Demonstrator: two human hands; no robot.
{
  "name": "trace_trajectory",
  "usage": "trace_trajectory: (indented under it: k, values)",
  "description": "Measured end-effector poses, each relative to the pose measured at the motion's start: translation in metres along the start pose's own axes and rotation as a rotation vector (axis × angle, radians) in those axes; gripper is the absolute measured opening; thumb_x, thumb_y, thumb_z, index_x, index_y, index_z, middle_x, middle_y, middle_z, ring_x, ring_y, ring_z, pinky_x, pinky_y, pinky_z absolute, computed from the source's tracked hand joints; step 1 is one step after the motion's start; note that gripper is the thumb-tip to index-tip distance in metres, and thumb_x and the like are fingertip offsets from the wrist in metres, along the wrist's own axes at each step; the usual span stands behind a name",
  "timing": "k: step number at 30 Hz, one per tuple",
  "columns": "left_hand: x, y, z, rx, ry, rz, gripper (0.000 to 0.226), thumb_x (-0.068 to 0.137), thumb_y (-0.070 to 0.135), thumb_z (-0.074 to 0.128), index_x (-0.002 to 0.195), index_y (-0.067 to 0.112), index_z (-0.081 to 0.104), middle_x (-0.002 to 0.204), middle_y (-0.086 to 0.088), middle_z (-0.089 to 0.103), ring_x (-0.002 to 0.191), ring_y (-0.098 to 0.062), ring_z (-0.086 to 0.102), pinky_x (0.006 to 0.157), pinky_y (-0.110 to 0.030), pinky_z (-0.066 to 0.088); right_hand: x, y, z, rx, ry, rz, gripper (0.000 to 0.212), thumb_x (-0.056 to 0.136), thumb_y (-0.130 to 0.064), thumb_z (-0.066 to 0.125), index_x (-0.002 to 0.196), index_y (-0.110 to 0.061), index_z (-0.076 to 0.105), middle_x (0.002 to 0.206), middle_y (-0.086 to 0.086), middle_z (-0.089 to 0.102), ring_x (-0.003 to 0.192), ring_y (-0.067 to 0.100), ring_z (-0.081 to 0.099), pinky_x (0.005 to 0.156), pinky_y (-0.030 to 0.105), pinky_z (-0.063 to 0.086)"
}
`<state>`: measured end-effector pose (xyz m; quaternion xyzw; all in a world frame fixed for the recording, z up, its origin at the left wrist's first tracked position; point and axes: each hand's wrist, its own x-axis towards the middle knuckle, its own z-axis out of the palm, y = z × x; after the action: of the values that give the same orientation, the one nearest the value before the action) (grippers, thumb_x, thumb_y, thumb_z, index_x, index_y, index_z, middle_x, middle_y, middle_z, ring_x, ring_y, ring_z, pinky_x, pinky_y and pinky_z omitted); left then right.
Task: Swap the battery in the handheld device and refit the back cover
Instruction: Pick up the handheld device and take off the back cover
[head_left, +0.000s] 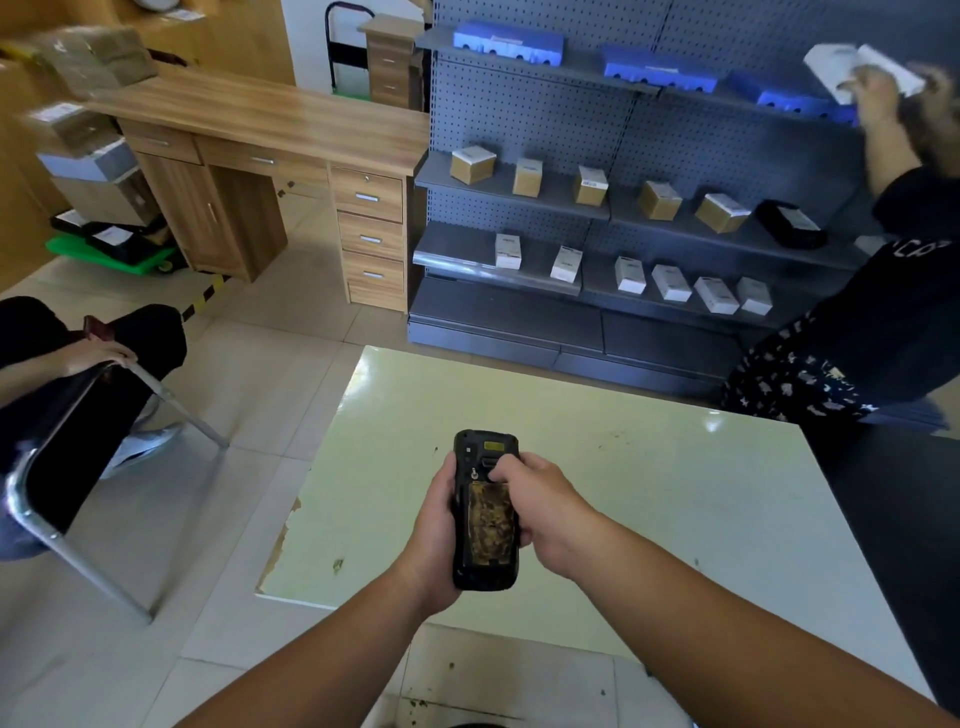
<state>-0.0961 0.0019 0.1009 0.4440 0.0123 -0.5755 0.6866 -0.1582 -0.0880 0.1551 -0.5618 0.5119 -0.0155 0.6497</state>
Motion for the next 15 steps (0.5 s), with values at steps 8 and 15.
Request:
trace_trajectory:
  k: [8, 15]
  values:
    - [0.010, 0.001, 0.000, 0.038, 0.080, 0.035, 0.059, 0.104, 0.061, 0.029, 0.107, 0.034, 0.082, 0.111, 0.001, 0.081, 0.102, -0.017, 0.075, 0.092, -0.041, 0.052, 0.000, -0.006, 0.012, 0.250, -0.038, 0.109, 0.031, 0.098, -0.012, 0.043, 0.111, -0.022, 0.070, 0.102, 0.010, 0.073, 0.087, 0.024, 0.066, 0.065, 0.034, 0.047]
    - [0.024, -0.001, -0.010, 0.024, 0.070, -0.008, 0.061, 0.103, 0.063, 0.029, 0.104, 0.034, 0.083, 0.107, -0.001, 0.082, 0.094, -0.016, 0.078, 0.088, -0.039, 0.053, 0.012, -0.008, 0.014, 0.310, -0.040, 0.184, 0.029, 0.096, -0.006, 0.045, 0.104, -0.018, 0.069, 0.087, 0.009, 0.069, 0.079, 0.025, 0.064, 0.067, 0.034, 0.050]
